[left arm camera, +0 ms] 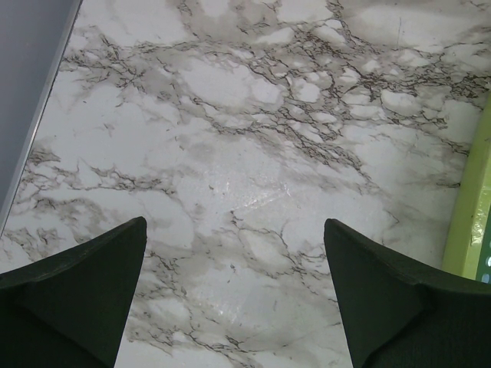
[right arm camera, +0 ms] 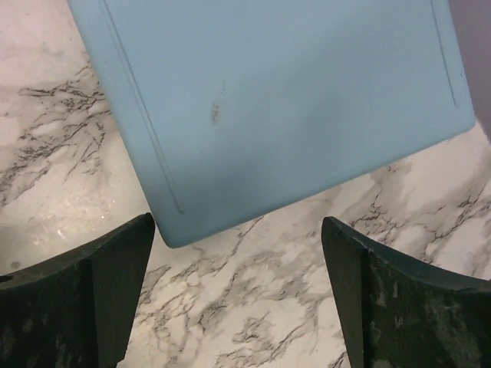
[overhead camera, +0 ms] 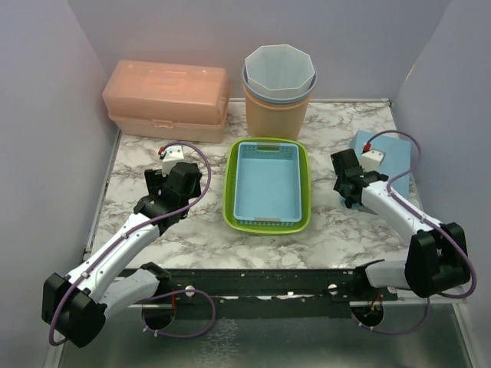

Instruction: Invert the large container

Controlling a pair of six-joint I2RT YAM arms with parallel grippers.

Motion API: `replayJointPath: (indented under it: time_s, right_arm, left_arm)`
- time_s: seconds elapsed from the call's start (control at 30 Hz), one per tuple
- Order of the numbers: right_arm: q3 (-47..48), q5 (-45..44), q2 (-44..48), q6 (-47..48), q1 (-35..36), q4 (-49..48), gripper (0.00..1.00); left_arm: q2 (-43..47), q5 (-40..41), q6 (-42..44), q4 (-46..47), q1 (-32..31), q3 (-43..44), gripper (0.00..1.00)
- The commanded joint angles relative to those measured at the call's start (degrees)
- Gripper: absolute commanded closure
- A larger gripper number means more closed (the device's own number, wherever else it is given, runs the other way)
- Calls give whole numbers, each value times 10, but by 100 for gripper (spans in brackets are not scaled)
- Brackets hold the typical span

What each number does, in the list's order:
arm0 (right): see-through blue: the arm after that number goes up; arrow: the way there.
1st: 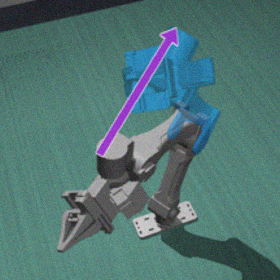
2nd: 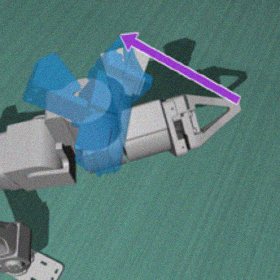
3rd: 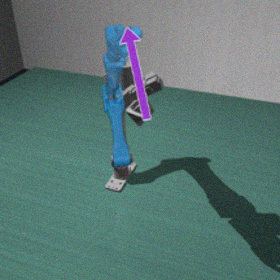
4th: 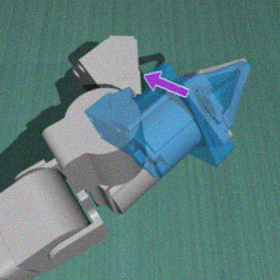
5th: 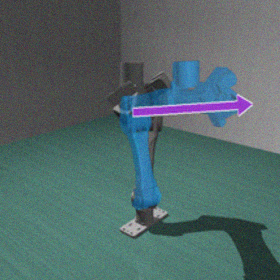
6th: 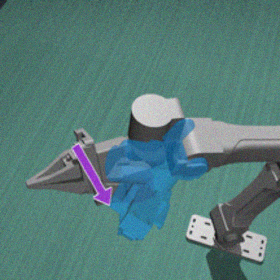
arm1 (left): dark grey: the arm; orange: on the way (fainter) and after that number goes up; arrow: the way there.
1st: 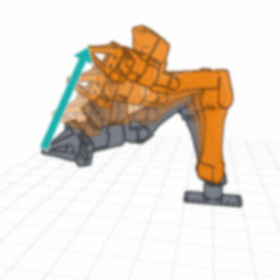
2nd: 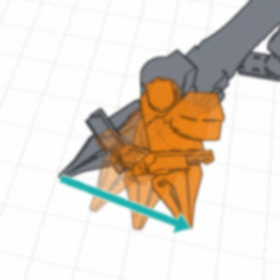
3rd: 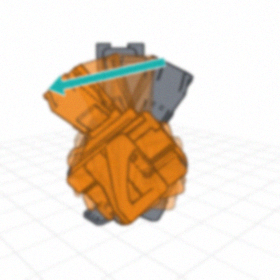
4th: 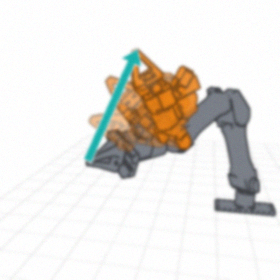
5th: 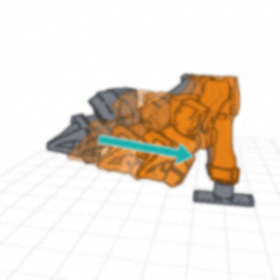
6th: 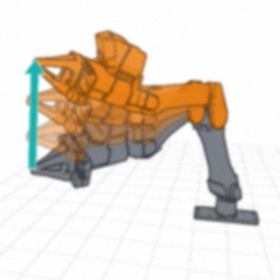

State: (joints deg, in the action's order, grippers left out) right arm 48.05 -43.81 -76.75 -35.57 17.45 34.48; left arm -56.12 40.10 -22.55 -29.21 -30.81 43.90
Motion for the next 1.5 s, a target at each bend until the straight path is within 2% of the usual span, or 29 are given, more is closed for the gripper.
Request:
replayJointPath:
  time_s: [0.0,0.07,0.3,0.57,0.7,0.8,0.9,1.07,1.2,1.47]
  right_arm:
    - [10,36,76,-98,-10,27,5]
    - [5,51,125,-157,-23,35,0]
    - [-17,41,221,-297,-69,51,0]
    - [-61,177,222,-335,-219,-5,0]
    - [-59,210,214,-302,-258,-58,0]
    - [-50,247,181,-308,-291,-41,0]
    - [-39,236,163,-311,-292,-9,0]
    - [-64,252,180,-297,-304,-45,0]
    - [-61,255,151,-284,-324,-56,0]
    - [-16,331,57,-105,-352,-188,0]
  left_arm:
    - [12,-6,5,7,2,-5,1]
    - [12,-6,6,7,2,-6,1]
    - [18,-10,7,8,2,-7,1]
    - [15,-13,7,10,2,-6,1]
    - [11,-12,6,10,2,-6,1]
    - [9,-14,6,10,2,-5,1]
    - [9,-13,6,9,2,-6,1]
    - [4,-15,6,9,2,-4,1]
    - [2,-15,7,9,2,-4,1]
    - [2,-13,6,9,2,-3,1]
